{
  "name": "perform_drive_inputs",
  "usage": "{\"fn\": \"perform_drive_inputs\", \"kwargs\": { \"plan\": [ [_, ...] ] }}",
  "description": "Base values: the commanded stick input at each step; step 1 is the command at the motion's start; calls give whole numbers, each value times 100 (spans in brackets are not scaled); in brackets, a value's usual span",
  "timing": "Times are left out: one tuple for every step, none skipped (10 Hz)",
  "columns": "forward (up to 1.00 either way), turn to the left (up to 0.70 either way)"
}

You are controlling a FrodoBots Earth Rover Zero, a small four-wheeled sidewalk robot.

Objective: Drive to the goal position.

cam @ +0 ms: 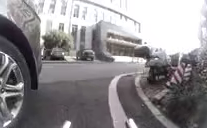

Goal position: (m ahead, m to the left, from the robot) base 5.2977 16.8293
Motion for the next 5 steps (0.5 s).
{"fn": "perform_drive_inputs", "kwargs": {
  "plan": [
    [45,-21],
    [45,-7],
    [45,-2],
    [45,0],
    [45,0]
  ]
}}
